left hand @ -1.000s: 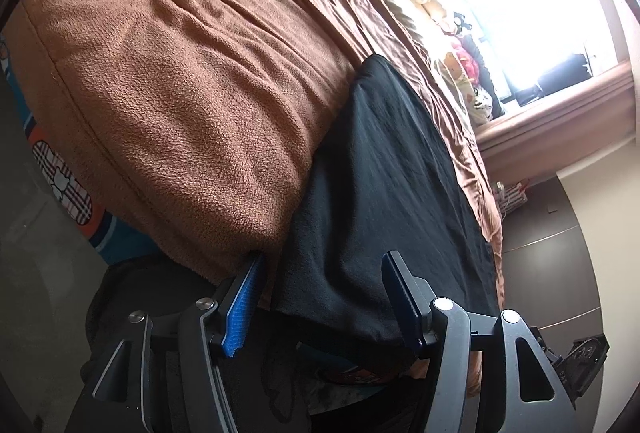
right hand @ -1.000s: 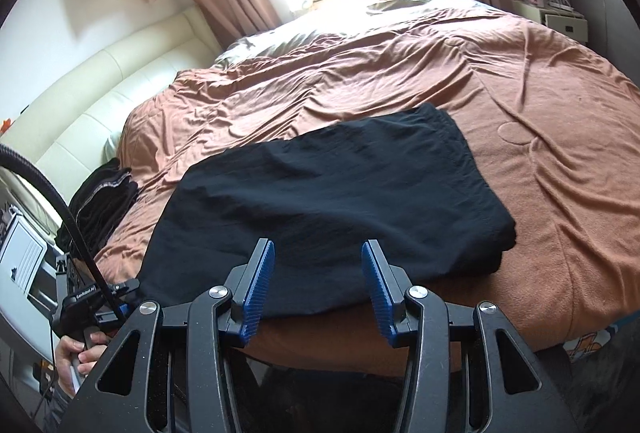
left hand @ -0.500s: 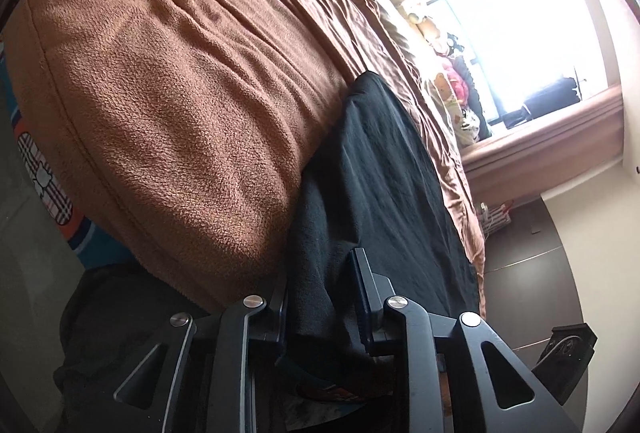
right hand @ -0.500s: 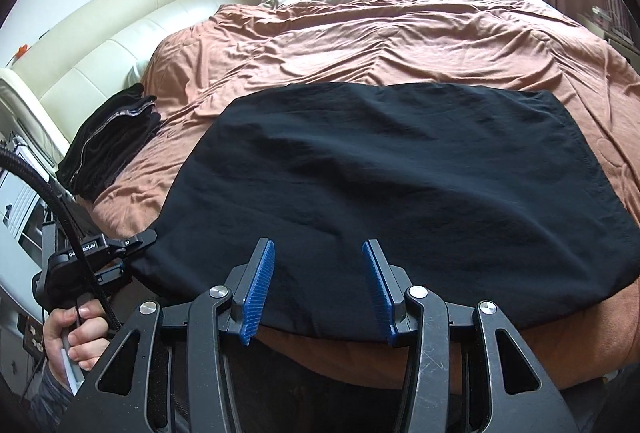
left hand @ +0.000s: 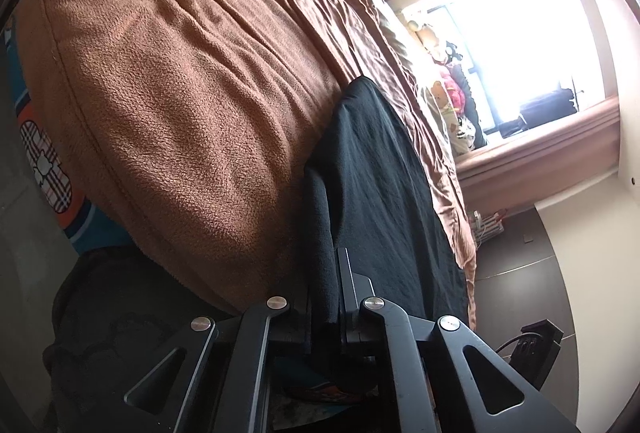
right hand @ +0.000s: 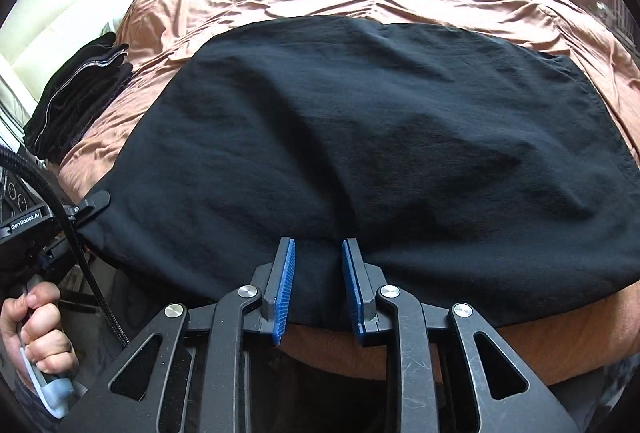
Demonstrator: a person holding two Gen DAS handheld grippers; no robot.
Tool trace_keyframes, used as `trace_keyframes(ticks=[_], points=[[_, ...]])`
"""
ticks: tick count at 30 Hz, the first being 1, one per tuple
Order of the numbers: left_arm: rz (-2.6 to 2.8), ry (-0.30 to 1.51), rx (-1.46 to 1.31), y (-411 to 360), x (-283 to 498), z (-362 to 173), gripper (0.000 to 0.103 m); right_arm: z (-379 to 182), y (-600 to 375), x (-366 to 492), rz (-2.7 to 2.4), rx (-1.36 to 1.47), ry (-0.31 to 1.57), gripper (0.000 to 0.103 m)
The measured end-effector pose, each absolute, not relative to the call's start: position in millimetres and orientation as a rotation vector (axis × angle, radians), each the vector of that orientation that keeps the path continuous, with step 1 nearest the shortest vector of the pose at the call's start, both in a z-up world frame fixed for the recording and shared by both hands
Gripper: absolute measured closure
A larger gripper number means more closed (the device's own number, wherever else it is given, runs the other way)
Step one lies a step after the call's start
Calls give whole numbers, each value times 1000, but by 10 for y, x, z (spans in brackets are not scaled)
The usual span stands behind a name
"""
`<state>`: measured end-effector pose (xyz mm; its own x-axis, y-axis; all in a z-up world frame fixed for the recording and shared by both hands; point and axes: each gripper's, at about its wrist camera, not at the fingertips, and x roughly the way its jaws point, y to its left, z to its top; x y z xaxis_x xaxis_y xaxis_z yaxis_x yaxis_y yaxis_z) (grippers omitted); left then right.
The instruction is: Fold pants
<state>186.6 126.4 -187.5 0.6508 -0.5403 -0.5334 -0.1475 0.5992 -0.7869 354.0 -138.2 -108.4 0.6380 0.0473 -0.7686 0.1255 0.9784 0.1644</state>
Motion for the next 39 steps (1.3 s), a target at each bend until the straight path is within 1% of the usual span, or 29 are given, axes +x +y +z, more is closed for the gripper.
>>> trace_keyframes(ticks=[7, 10, 12, 30, 39], points=[[-227, 864, -935, 1232, 1861, -1876, 97, -1009, -1470, 3878, -66, 189, 881, 81], [-215, 869, -943, 1232, 1895, -1895, 97, -1055, -1539, 4042, -60, 227, 909, 82], [-207, 877, -954, 1243, 1918, -1927, 96, -1063, -1560, 4156, -60, 231, 921, 84], [-203, 891, -1031, 1237, 2062, -2039, 94, -1092, -1868, 5167, -96, 225, 982, 84], [-224, 884, -1050, 1233, 2016, -2051, 94, -1103, -1996, 5493, -116, 237, 984, 84]])
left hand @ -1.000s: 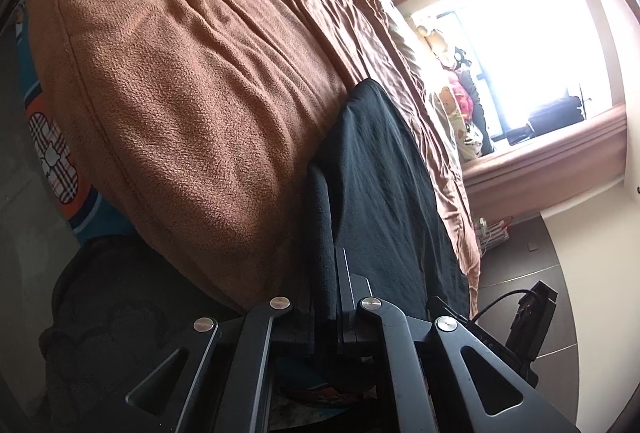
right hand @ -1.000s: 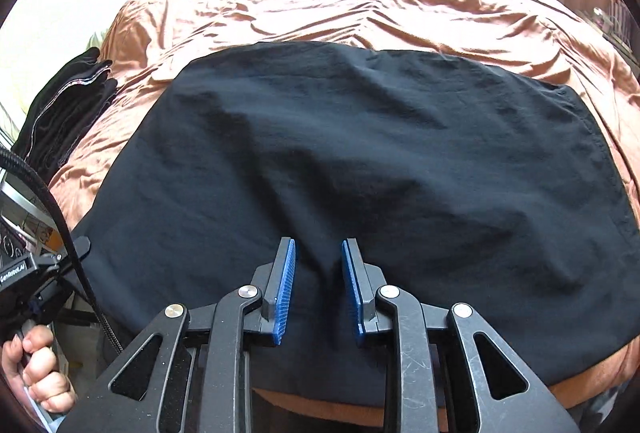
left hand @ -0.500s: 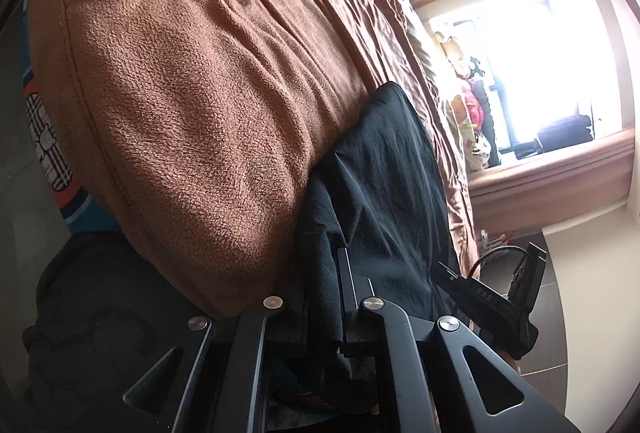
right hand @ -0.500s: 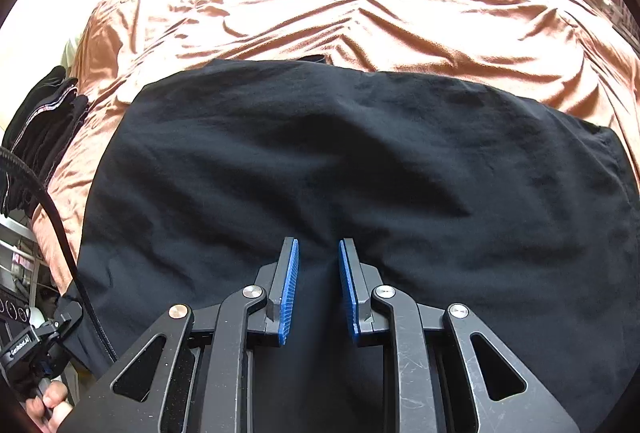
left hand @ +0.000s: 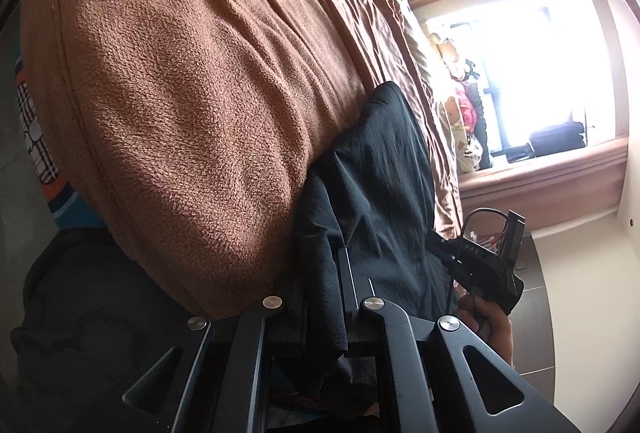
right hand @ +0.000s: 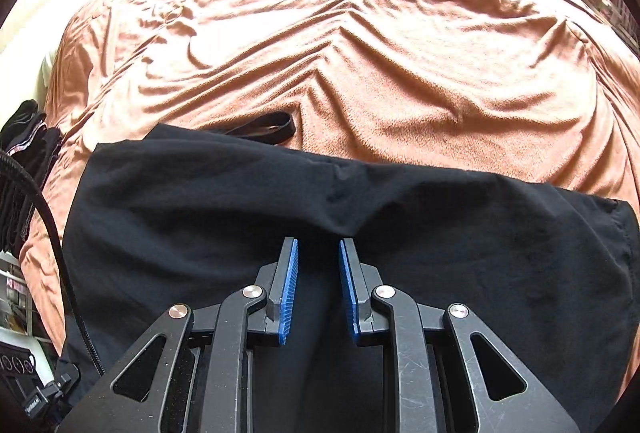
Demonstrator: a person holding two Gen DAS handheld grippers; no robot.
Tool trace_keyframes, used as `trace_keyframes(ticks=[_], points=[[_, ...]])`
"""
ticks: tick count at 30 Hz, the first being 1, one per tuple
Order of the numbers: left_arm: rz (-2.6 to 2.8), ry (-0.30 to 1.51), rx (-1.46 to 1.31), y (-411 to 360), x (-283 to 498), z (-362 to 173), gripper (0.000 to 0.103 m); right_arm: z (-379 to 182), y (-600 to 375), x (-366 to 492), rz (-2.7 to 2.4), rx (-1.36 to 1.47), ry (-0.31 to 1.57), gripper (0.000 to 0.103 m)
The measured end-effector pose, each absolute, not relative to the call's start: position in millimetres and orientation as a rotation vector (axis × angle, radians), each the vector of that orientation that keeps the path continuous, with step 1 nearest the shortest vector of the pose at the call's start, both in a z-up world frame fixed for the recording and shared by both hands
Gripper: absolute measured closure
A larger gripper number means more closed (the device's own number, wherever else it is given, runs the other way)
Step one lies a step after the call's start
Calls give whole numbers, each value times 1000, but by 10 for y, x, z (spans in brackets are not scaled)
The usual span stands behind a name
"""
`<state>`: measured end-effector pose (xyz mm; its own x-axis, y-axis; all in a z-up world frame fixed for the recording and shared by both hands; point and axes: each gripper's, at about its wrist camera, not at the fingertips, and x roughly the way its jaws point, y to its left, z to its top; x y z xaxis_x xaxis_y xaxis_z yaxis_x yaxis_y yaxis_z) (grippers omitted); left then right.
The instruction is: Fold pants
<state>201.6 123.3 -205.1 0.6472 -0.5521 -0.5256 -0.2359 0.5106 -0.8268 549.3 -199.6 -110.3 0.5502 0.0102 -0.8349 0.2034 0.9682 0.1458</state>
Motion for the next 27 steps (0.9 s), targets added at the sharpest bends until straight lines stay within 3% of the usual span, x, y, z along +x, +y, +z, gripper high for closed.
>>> trace_keyframes(ticks=[7, 16, 27], points=[[-263, 879, -1042, 1229, 1999, -1981, 95, -1108, -2091, 5626, -112, 272, 992, 85], [-297, 838, -1037, 1207, 1994, -1755, 97, -614, -2068, 5099, -56, 292, 894, 84], [-329, 794, -976, 1050, 2056, -1354, 97, -1125, -1829, 4510, 6, 308, 986, 85]])
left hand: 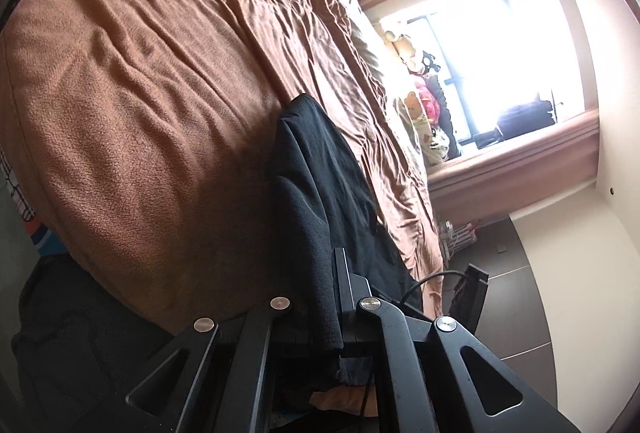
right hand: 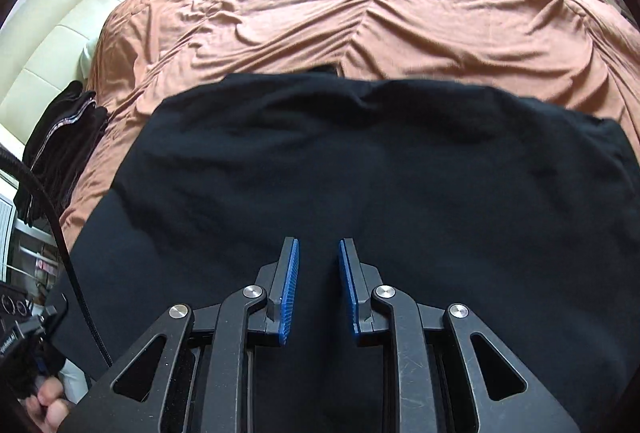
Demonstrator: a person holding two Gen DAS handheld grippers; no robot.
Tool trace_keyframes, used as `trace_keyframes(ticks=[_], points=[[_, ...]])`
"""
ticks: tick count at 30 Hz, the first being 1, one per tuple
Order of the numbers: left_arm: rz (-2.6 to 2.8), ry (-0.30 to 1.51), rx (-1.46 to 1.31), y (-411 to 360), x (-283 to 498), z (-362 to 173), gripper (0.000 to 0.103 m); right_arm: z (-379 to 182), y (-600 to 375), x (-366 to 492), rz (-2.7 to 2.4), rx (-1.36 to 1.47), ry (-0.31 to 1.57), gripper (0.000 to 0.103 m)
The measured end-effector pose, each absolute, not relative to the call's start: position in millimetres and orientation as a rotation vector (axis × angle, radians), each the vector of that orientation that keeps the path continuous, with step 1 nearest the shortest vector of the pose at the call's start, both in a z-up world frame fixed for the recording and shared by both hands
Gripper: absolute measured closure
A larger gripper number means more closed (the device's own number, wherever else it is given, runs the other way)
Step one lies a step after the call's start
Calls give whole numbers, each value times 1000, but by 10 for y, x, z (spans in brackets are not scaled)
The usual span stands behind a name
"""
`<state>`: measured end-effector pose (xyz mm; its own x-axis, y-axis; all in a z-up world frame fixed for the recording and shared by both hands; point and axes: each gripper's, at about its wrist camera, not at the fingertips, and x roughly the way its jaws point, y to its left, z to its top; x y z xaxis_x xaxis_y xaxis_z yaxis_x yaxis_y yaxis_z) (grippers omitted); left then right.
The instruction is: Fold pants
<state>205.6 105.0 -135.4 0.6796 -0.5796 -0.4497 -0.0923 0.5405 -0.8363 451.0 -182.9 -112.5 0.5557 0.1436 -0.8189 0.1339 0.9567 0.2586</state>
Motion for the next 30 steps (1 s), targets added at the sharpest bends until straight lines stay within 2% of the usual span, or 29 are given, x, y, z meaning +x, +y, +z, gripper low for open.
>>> trace_keyframes(ticks=[12, 13, 18, 30], points=[[-349, 761, -884, 745, 2130, -894, 97, -1207, -1858, 3836, 82, 396, 943, 85], [-351, 759, -876, 712, 2138, -859, 97, -1210, -1860, 3784, 85, 391, 940, 89], [-371, 749, -850, 571, 2165, -744, 97, -1257, -1831, 3561, 103, 377, 947, 98], [-422, 733, -780, 267, 2293, -459, 97, -1002, -2085, 3052, 60, 432, 825, 98]])
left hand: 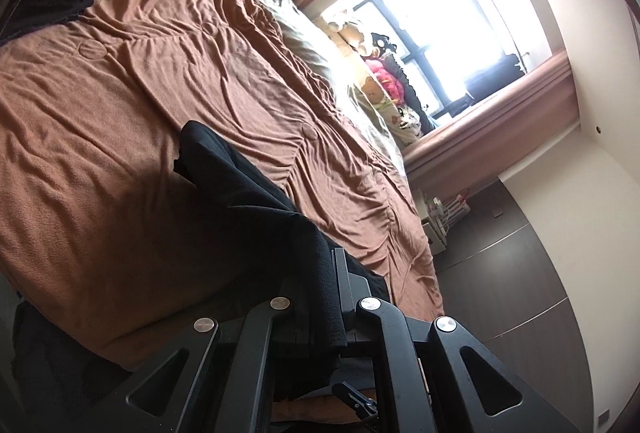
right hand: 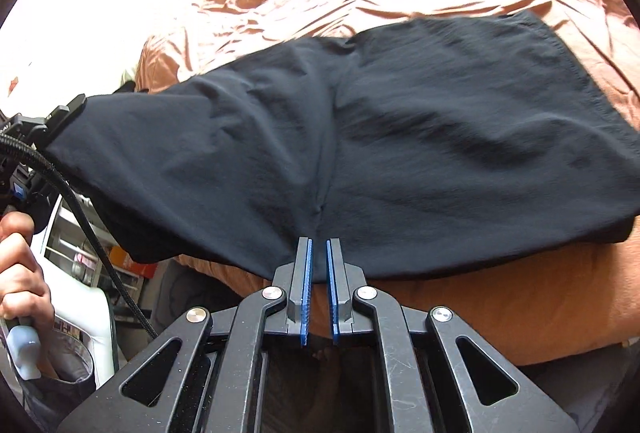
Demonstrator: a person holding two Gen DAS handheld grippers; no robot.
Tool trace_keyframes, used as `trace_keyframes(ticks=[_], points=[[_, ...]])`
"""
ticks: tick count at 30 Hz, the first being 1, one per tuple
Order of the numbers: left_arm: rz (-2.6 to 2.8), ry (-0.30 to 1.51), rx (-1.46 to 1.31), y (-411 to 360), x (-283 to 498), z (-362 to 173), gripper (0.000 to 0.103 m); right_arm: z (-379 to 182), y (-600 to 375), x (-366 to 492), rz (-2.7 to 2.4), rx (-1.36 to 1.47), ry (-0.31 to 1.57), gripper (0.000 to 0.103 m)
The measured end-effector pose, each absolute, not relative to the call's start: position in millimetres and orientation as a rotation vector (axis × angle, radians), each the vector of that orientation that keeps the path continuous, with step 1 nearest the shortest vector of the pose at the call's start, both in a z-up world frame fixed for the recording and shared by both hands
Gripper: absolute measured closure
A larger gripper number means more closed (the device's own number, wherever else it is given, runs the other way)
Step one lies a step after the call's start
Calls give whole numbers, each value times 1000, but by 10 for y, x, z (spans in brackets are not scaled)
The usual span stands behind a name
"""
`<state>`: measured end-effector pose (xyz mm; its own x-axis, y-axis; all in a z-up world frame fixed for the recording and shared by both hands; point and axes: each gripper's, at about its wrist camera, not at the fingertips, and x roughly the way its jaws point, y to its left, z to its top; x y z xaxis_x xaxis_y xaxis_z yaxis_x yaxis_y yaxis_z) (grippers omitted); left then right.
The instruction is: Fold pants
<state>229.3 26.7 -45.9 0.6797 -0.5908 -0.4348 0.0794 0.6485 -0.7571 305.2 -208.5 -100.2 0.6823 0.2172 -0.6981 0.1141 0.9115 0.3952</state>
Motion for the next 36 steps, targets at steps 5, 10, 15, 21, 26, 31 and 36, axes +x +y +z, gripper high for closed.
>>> trace_keyframes(ticks=[5, 10, 15, 21, 26, 31, 36], points=[[-445, 729, -750, 82, 2335, -349, 97, -922, -2246, 2884, 32, 462, 783, 98], [-483, 731, -714, -152, 2377, -264, 97, -870, -2427, 2676, 14, 498, 742, 98], [-536, 743, -684, -444, 2480, -185, 97, -827, -2645, 2474, -13, 556, 700, 98], [-604, 774, -628, -906, 2573, -129, 97, -786, -2895, 2179, -73, 611, 647, 98], [-662, 805, -586, -1318, 2609, -111, 97, -825, -3109, 1908, -120, 656, 615, 98], [-716, 852, -538, -1748, 2601, -195, 97, -856, -3311, 1648, -159, 704, 587, 98], [-765, 925, -492, -2224, 2552, -409, 97, -909, -3466, 1405, -202, 743, 563, 98]])
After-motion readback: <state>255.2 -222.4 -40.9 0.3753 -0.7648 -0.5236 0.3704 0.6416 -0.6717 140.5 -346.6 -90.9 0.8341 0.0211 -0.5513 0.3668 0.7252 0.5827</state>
